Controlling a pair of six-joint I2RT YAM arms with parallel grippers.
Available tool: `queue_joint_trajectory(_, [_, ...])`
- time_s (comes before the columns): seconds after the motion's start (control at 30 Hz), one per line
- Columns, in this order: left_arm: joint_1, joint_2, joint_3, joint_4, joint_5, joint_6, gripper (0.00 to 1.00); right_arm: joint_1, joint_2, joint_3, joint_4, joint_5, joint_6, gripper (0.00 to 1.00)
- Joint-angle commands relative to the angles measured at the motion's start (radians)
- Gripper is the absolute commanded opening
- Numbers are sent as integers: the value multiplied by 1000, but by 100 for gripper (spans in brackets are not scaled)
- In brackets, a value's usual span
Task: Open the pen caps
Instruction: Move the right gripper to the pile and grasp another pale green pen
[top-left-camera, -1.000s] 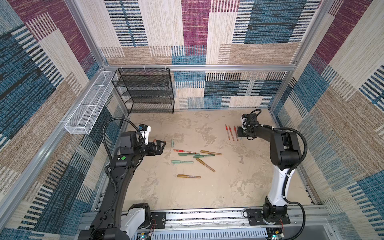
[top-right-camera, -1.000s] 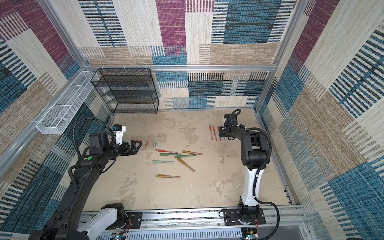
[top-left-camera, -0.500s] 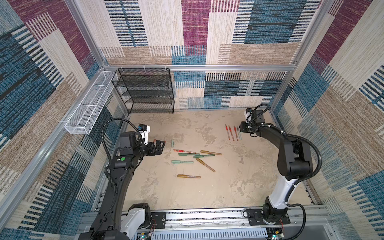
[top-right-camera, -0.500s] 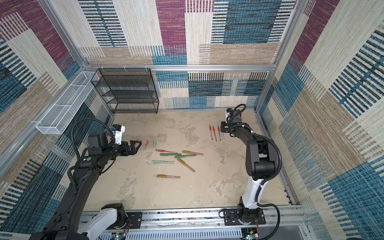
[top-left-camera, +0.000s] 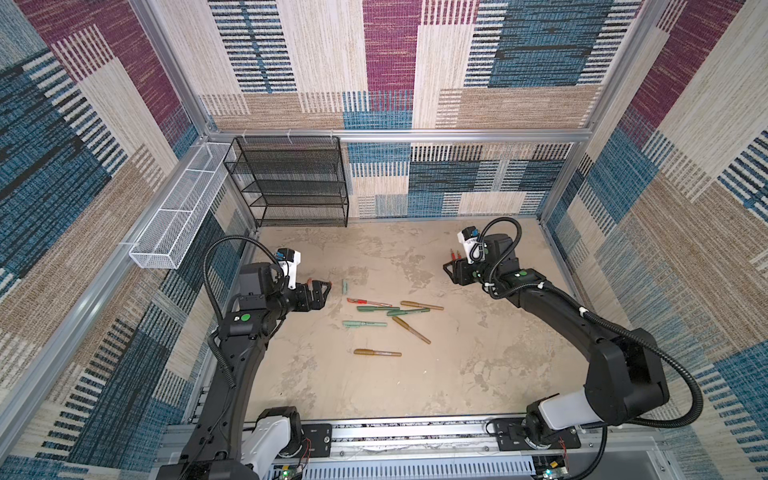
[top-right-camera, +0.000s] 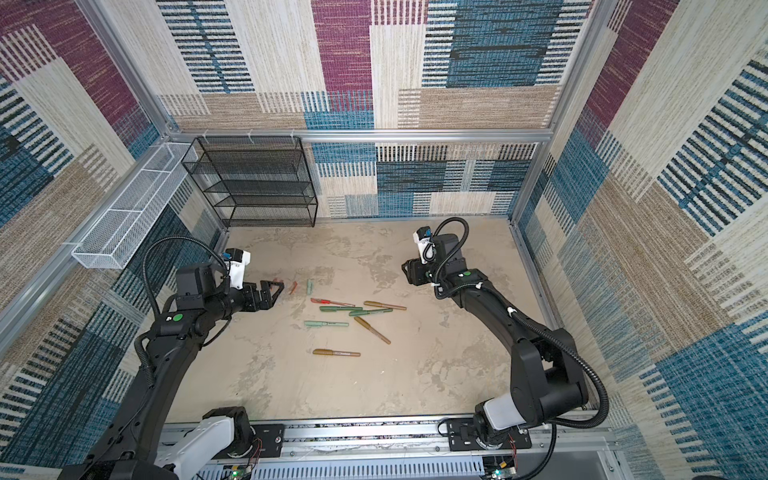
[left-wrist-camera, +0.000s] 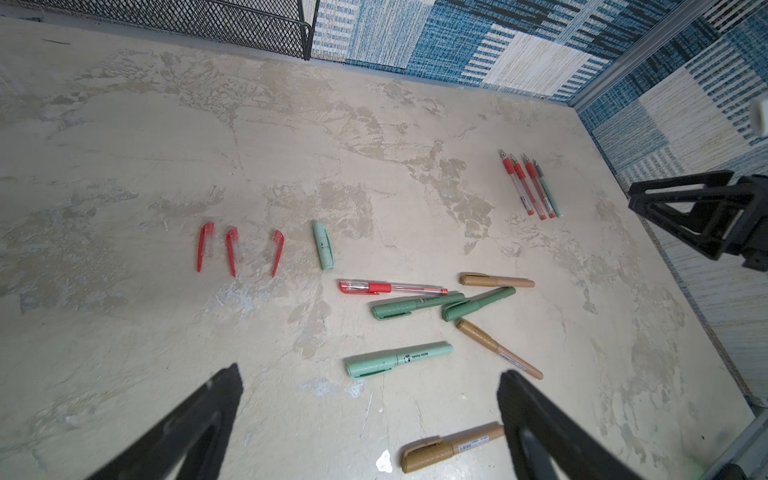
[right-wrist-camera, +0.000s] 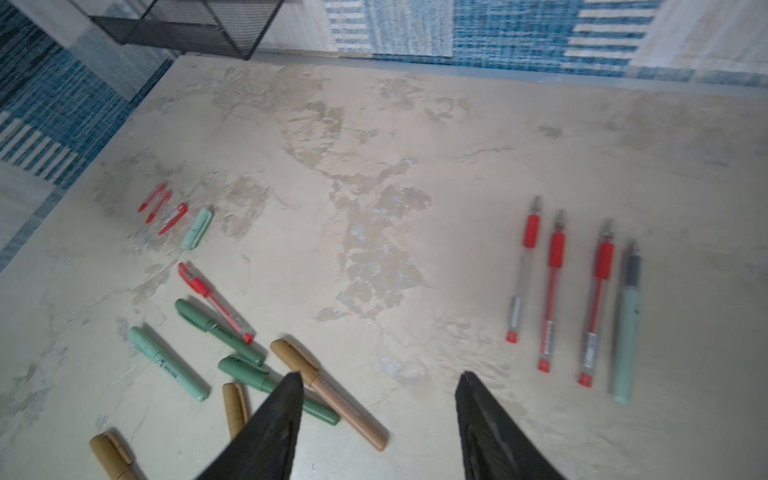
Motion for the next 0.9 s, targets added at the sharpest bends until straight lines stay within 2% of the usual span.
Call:
queue_joint_trajectory(0.0, [2,-6,3,17,0,6,100,63,-10,-4,17,-18,-25,62])
queue_joint_trajectory(0.27, [4,-9,1,19,-4,8,100,268,102,91,-62,61,-15,61])
queue_joint_trajectory(0.5, [7,-10,3,17,-7,9,100,434,282,245,-164,107,-30,54])
queue_joint_trajectory(0.7, [9,-7,10,8,-12,9,100,518,439,394,-268,120,-35,50])
queue_joint_trajectory(0.87, [9,-10,8,7,-7,10,100,534,547,487,-320,109,-57,45])
